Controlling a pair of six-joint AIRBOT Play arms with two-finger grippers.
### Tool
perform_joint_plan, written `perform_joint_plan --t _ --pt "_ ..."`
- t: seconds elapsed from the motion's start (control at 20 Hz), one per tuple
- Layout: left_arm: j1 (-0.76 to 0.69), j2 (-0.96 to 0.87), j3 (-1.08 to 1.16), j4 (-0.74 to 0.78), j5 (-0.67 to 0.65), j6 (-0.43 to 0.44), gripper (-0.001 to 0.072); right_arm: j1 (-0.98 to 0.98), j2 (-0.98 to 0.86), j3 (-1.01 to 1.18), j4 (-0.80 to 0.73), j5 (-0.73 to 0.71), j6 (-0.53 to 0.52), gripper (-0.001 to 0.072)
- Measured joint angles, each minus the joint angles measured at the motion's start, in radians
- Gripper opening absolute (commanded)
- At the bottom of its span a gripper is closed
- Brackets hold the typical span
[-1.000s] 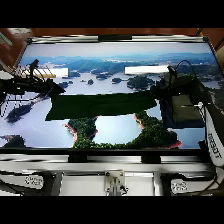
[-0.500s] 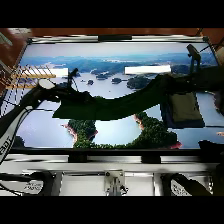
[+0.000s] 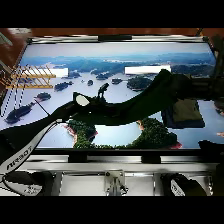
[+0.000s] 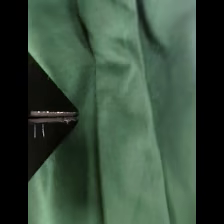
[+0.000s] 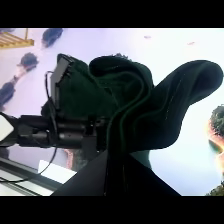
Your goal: Fold the shirts.
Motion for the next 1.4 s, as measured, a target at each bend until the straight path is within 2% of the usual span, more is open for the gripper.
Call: perform_joint_plan --t 0.2,0.35,0.5,0.65,0.95,1.2,1.4 --pt "-0.053 -0.034 0.062 -0.012 0.019 -0.019 0.0047 0.000 0.057 0.000 0.008 -0.008 0.029 0.0066" --pt "-0.008 -0.008 0.090 0.000 0.012 -0.028 0.0047 0.000 0.063 0.000 0.009 -0.008 0.036 0.0066" --pt "0.098 0.071 0.100 0.101 -0.043 -0.069 0.0047 0.002 0.047 0.000 0.007 -0.008 0.035 0.0066" --pt "0.224 0.208 0.105 0.274 -0.097 -0.148 0.0047 0.066 -0.002 0.000 0.003 0.038 0.034 0.0065" --pt "0.504 0.550 0.107 0.549 -0.150 -0.259 0.0048 0.366 -0.219 0.000 0.004 0.336 0.033 0.0065" --pt "0.751 0.770 0.107 0.616 -0.238 -0.281 0.0049 0.594 -0.454 0.000 0.024 0.600 0.032 0.0065" --pt "0.863 0.846 0.107 0.632 -0.348 -0.284 0.0049 0.695 -0.580 0.000 0.073 0.758 0.034 0.0065"
